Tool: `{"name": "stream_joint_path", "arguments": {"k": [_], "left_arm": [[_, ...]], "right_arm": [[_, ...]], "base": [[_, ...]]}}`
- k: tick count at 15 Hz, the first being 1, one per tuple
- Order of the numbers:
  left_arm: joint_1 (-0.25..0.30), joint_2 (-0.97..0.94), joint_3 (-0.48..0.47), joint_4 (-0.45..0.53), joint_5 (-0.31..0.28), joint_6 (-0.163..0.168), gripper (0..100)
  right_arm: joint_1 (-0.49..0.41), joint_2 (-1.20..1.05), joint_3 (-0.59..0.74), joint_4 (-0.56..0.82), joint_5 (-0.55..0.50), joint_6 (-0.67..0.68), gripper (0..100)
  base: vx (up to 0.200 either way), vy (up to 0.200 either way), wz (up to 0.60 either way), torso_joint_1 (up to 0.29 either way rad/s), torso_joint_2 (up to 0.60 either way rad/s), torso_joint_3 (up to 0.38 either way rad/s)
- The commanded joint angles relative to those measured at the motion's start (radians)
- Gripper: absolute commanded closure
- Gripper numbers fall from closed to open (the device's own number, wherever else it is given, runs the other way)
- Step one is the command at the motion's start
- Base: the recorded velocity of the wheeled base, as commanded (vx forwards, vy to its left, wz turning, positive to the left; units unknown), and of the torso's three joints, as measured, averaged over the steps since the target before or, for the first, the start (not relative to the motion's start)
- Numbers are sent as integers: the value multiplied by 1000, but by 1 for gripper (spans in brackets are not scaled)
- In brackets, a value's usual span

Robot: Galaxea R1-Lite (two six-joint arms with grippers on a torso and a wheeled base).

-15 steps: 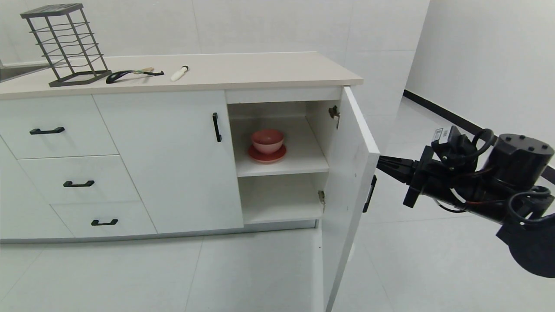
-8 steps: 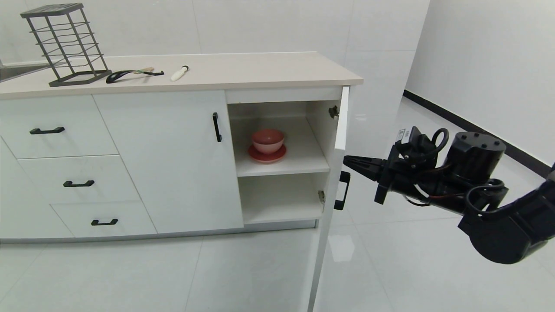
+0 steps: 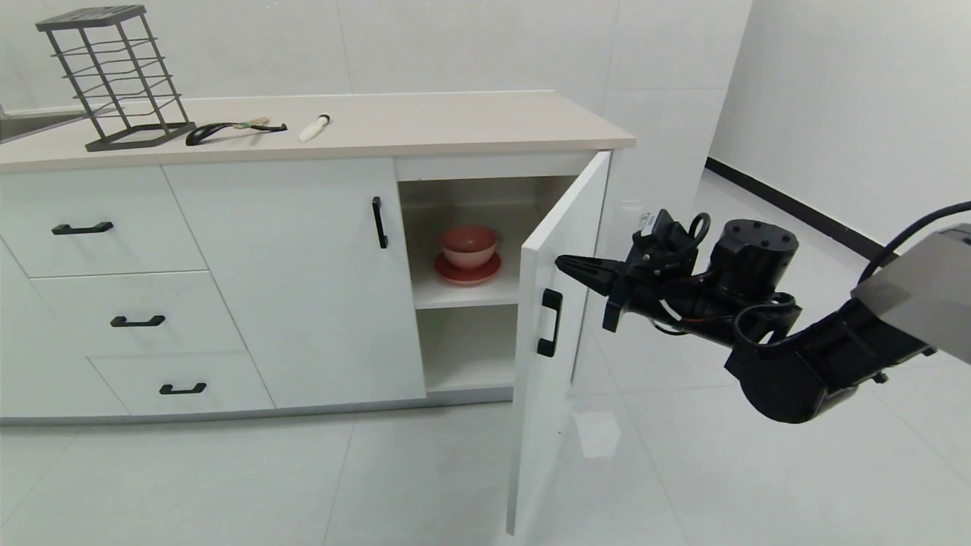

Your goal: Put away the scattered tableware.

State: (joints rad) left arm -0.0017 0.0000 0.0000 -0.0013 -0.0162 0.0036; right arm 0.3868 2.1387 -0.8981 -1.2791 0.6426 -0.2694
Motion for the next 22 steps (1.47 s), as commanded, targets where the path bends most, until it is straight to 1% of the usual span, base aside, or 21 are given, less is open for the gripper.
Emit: {"name": "stream_joint_path", "arguments": {"k": [1,3,9,11,12,14,15,17,18,19,20,21,22], "left_arm": [[0,0,0,0,1,-1,0],[0,0,0,0,-1,-1,0],[0,0,0,0,1,1,0],[0,0,0,0,-1,1,0],[0,0,0,0,-1,-1,0],[0,0,0,0,-1,-1,0],[0,0,0,1,-1,-1,0],[0,0,0,1,-1,1,0],[0,0,0,0,1,1,0],[0,0,0,0,1,1,0],[0,0,0,1,1,1,0],[0,0,0,1,-1,1,0],[0,0,0,1,-1,1,0]], "right_arm": [[10,64,-61,0,0,1,100],[14,124,-139,0,0,1,100],[14,352,-456,0,-9,25,100],[20,421,-582,-2,-73,61,100],[20,458,-665,-2,-89,81,100],[18,514,-791,-2,-121,104,100],[18,521,-803,-2,-124,110,100],[6,515,-798,-83,-121,142,100],[-9,475,-766,-117,-121,153,100],[-22,392,-676,-151,-121,159,100],[-31,280,-532,-181,-118,183,100],[-36,142,-360,-201,-118,210,100],[-43,61,-248,-200,-118,211,100]], "base": [[0,0,0,0,0,0],[0,0,0,0,0,0],[0,0,0,0,0,0],[0,0,0,0,0,0],[0,0,0,0,0,0],[0,0,0,0,0,0],[0,0,0,0,0,0],[0,0,0,0,0,0],[0,0,0,0,0,0],[0,0,0,0,0,0],[0,0,0,0,0,0],[0,0,0,0,0,0],[0,0,0,0,0,0]]}}
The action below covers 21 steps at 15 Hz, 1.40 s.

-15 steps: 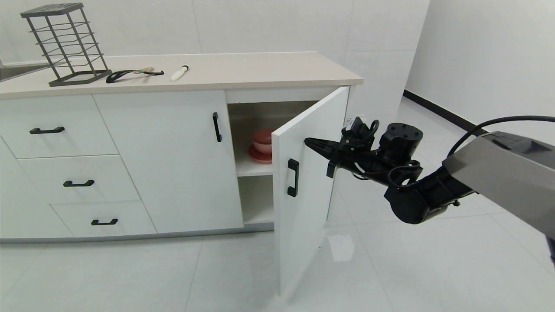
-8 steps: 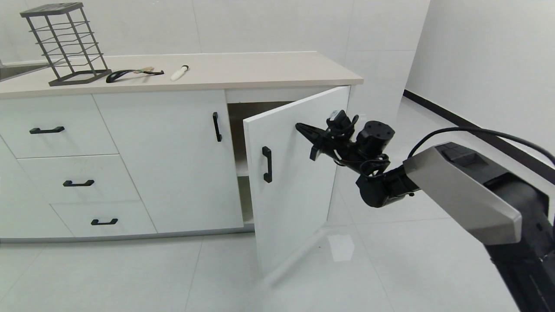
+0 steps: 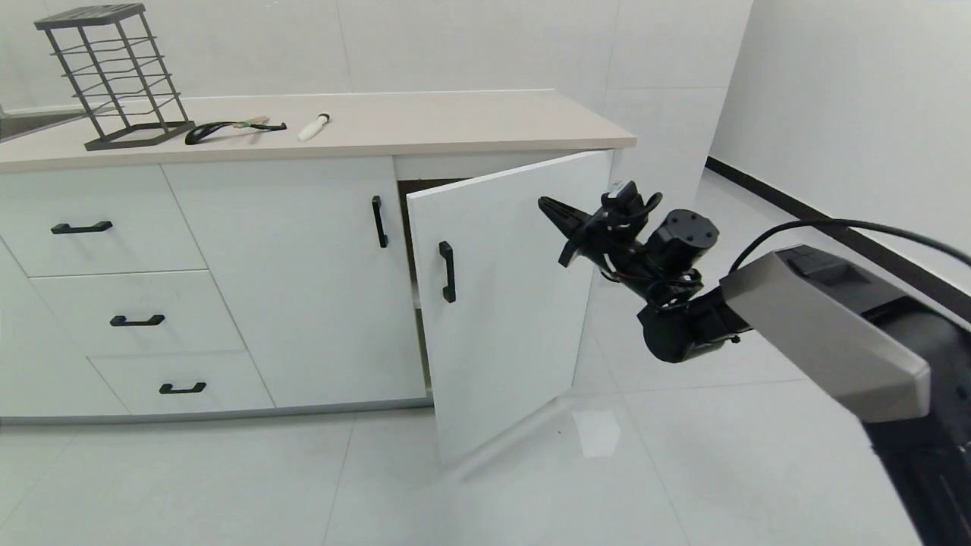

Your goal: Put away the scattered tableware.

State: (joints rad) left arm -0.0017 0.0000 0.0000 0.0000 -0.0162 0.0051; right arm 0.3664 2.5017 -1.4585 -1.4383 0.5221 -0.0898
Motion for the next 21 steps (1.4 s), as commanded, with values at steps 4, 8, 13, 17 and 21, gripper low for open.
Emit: {"name": "stream_joint_path", "arguments": {"k": [4,8,13,17,21], "left_arm": [[0,0,0,-2,-1,1,0],[0,0,0,-2,-2,3,0],[0,0,0,-2,-1,-1,0],[0,0,0,-2,-1,1,0],[0,0,0,-2,-1,-1,0]], "right_arm": [[-78,-1057,1304,-25,13,30,100],[-414,-1644,1459,157,9,35,100],[-371,-2216,1459,610,15,12,100],[-366,-2502,1459,995,2,2,100],[-368,-2499,1442,1437,-412,48,100]], "base": [[0,0,0,0,0,0],[0,0,0,0,0,0],[0,0,0,0,0,0],[0,0,0,0,0,0],[0,0,0,0,0,0]]}}
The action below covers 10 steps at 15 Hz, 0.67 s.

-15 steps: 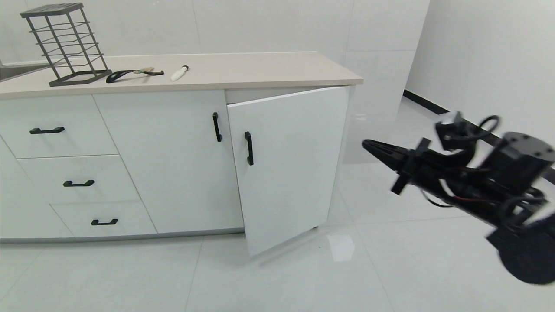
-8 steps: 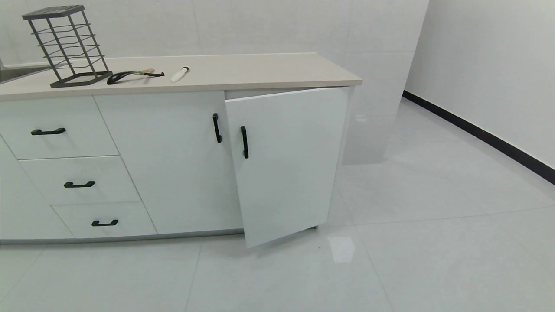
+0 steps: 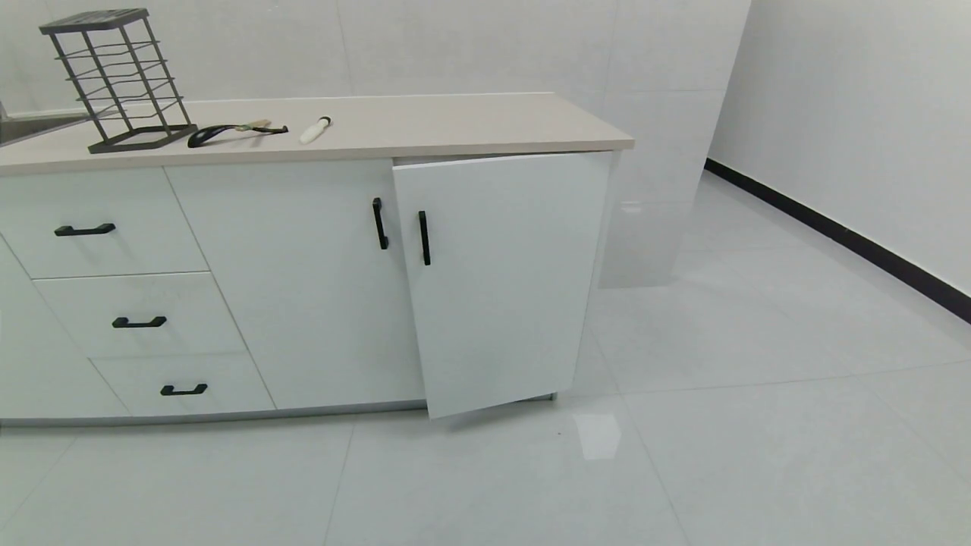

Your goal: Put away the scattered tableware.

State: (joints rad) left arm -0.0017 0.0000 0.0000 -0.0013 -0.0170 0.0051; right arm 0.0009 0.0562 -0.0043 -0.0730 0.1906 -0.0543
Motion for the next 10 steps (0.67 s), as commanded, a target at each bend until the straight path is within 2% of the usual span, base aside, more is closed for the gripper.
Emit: {"name": "stream_joint_path", "arguments": {"k": [1,2,7,10], "left_arm": [[0,0,0,1,0,-1,0],[0,0,0,0,0,-1,0],[0,0,0,0,-1,-1,0],[0,0,0,0,0,-1,0]], "right_arm": [[-2,-50,1,78,-132,25,100],[-2,-50,4,76,-168,48,100],[-2,-50,3,78,-163,62,100],[-2,-50,3,78,-165,60,100]], "base": [[0,0,0,0,0,0],[0,0,0,0,0,0],[200,0,0,4,-1,0],[200,200,0,2,4,2]]}}
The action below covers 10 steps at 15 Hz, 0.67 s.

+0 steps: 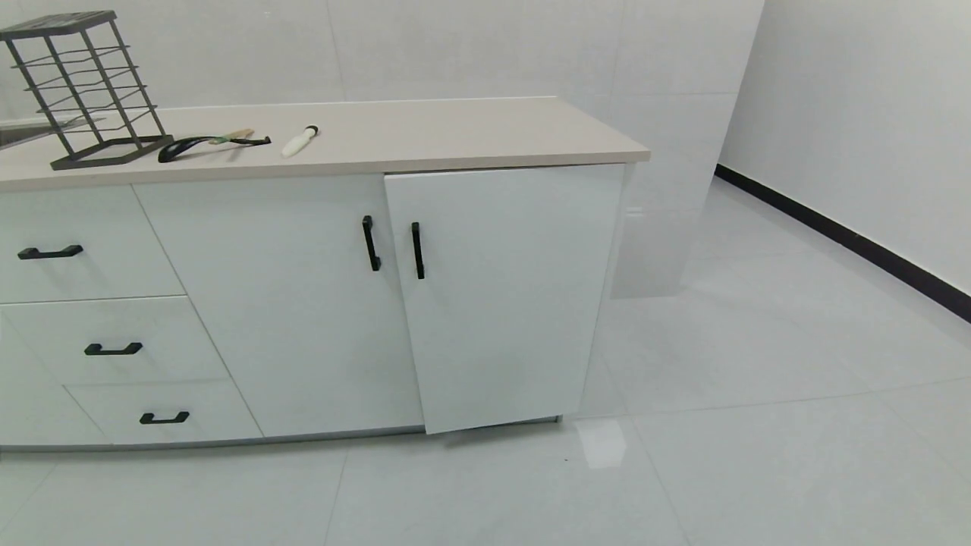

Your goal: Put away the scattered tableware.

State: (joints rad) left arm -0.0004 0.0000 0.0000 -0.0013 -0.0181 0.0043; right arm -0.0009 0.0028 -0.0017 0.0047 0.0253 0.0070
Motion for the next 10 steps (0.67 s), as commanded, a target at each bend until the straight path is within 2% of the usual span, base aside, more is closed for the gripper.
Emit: {"name": "stream_joint_path", "arguments": {"k": [1,7,10], "left_arm": [[-1,0,0,0,1,0,0],[-1,0,0,0,1,0,0],[-1,0,0,0,1,0,0]], "right_arm": [[-1,3,0,0,1,-1,100],[-1,3,0,0,1,1,100],[-1,3,0,0,1,1,100]], "base": [[0,200,600,-7,2,2],[0,200,600,3,0,3],[0,200,0,-1,4,4]]}}
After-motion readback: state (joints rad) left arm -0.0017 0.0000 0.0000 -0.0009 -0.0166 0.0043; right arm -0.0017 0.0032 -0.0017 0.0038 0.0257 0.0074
